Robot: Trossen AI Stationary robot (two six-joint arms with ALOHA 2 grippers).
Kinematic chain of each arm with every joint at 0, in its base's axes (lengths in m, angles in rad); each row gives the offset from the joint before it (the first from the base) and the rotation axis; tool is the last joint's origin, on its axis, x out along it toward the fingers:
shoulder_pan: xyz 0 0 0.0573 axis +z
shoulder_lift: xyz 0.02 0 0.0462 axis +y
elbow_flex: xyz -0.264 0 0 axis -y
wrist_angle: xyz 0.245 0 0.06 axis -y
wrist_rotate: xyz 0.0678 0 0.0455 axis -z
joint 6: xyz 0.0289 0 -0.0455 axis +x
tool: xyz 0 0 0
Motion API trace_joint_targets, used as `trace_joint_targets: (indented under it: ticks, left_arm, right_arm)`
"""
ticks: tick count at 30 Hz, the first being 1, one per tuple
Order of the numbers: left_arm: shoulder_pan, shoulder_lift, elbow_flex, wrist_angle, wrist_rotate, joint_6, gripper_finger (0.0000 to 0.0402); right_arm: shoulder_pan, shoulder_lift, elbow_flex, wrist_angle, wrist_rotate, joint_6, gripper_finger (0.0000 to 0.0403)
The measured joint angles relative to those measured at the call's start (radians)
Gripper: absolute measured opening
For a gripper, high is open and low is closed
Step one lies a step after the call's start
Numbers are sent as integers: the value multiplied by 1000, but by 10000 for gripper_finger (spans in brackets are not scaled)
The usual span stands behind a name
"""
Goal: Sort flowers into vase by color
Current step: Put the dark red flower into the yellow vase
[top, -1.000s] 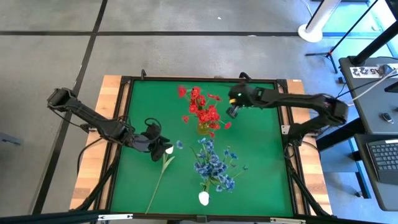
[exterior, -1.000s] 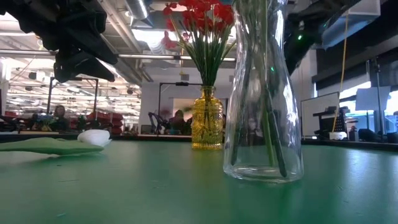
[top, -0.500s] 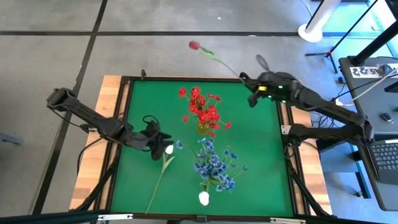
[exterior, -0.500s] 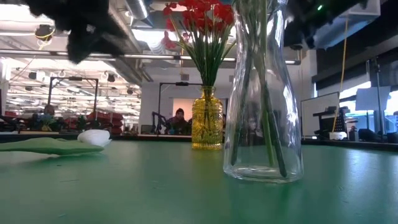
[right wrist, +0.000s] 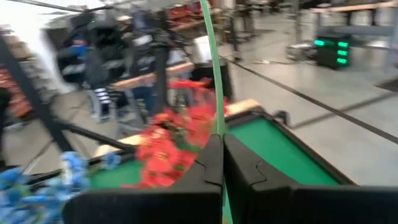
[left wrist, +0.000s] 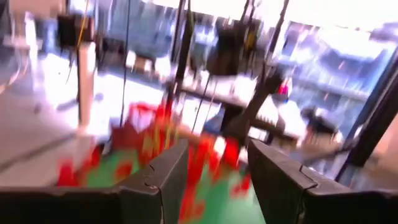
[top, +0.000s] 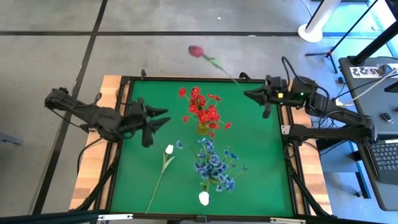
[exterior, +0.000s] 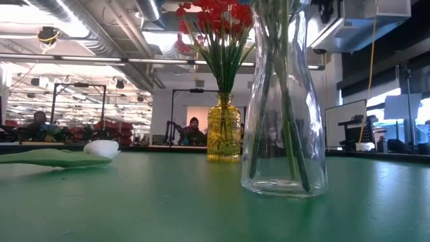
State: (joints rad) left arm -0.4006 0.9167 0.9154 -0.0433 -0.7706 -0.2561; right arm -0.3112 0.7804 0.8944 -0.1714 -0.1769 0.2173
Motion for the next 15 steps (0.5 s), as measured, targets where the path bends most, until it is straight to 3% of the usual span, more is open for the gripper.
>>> trace_joint_targets:
  ticks: [6,15]
  left_arm:
    - [84,55,85,173,146,177,163]
    - [278,235,205,249,329,188,201]
  right_arm:
    - [135,85,0,144,35,0,0]
    - [216,205,0,287,27,26,0]
